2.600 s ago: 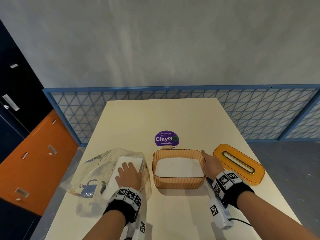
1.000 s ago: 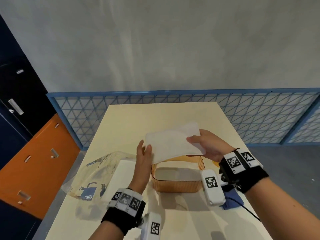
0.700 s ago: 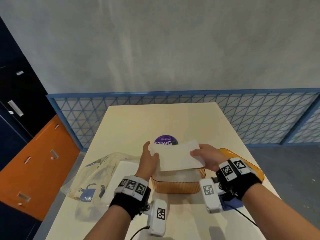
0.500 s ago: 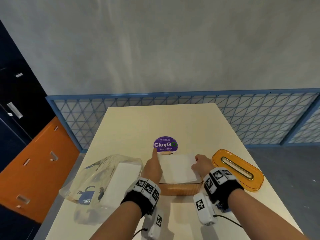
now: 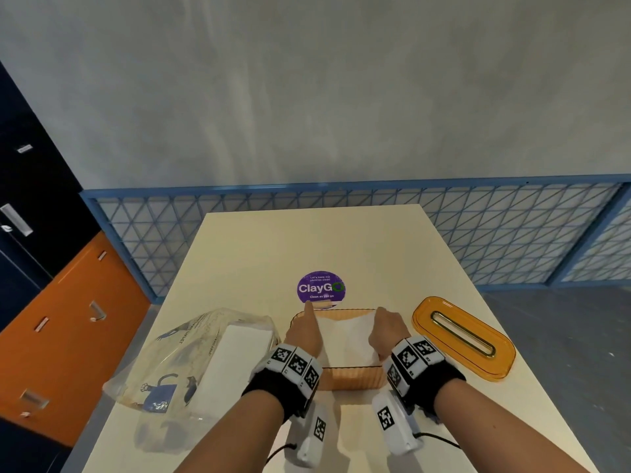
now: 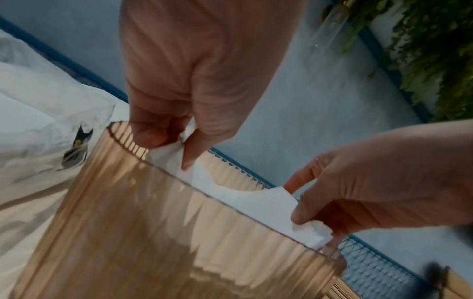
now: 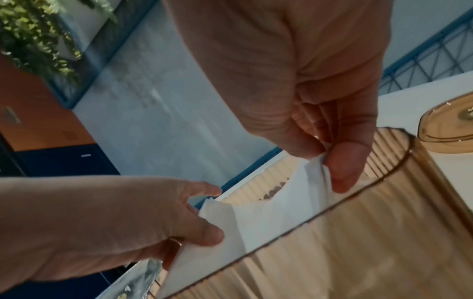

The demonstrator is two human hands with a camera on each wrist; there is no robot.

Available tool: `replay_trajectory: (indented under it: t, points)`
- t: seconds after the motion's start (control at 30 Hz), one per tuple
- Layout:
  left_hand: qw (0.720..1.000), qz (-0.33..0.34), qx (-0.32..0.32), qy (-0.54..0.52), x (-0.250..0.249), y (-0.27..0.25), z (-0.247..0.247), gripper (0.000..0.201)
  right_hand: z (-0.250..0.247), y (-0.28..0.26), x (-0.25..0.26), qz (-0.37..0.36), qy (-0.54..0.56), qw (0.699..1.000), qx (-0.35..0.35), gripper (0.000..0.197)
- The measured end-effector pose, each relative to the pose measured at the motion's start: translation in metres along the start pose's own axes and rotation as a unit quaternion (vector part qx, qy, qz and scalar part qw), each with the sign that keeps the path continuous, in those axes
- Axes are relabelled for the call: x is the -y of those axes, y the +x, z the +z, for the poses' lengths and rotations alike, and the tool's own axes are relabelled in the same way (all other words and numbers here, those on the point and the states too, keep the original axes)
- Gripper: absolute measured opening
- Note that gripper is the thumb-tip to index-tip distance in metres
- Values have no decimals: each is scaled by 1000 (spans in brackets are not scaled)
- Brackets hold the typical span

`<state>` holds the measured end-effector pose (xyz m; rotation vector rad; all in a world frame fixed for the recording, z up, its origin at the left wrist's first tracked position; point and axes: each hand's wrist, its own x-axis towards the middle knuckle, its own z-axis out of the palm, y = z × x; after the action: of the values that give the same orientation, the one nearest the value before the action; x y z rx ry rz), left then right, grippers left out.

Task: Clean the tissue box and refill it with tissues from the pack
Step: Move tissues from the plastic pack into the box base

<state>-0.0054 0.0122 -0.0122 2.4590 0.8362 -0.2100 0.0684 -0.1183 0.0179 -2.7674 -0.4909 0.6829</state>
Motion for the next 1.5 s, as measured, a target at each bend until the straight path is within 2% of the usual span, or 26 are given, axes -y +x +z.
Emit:
replay_trajectory:
  t: [0.07, 0.1, 0.17, 0.27, 0.33, 0.43, 0.53, 0.6, 0.67, 0.73, 0.83, 0.87, 0.9, 0.93, 1.03, 1.1, 1.23, 1.5]
  points:
    - [999, -4, 7, 48, -1, 2, -1, 67, 0, -1, 0, -1, -14, 1000, -5, 44]
    - [996, 0, -14, 83, -2, 1, 0, 67, 1, -1, -1, -8, -26, 1000, -10, 52]
    - [981, 37, -104, 159, -3, -3, 3, 61, 7, -5, -3, -38, -61, 997, -41, 62]
    - [954, 116, -148, 232, -7, -13, 6, 35, 13, -7, -3, -120, -135, 977, -114, 50]
    - [970, 115, -60, 205, -8, -17, 8, 30, 19, -1, -4, -176, -152, 969, -83, 40]
    - [969, 91, 73, 219, -3, -15, 9, 42, 19, 6, -6, -192, -208, 956, 71, 46]
    - [957, 89, 125, 247, -6, -12, -1, 42, 14, 11, -5, -185, -216, 951, 117, 52]
    - [957, 92, 127, 243, -4, -12, -1, 41, 15, 12, -5, -186, -228, 947, 127, 52]
    - [971, 87, 86, 206, -2, -12, 3, 38, 19, 15, -8, -193, -213, 953, 93, 41]
    - [989, 84, -37, 116, 2, -15, 2, 34, 20, 16, -15, -192, -137, 972, 3, 33]
    - [967, 76, -242, -13, 22, -21, -11, 26, 13, 17, -33, -180, -61, 971, -143, 35]
    - [957, 50, -281, -47, 33, -23, -15, 25, 10, 16, -40, -169, -53, 969, -174, 37]
    - [954, 17, -293, -60, 45, -25, -17, 25, 8, 17, -46, -148, -51, 971, -182, 39]
    - [958, -21, -281, -47, 57, -25, -16, 27, 7, 17, -52, -122, -45, 978, -163, 42]
    - [978, -135, -139, 75, 87, -24, 0, 51, 9, 18, -60, -67, 30, 996, -43, 43]
    - [976, -163, -92, 108, 97, -22, 10, 63, 9, 18, -59, -71, 59, 995, -42, 39]
    - [970, -164, -108, 144, 103, -21, 18, 55, 7, 16, -53, -59, 47, 996, -46, 37]
    - [971, -157, -134, 117, 105, -25, 21, 41, 9, 19, -55, -56, 73, 995, -45, 36]
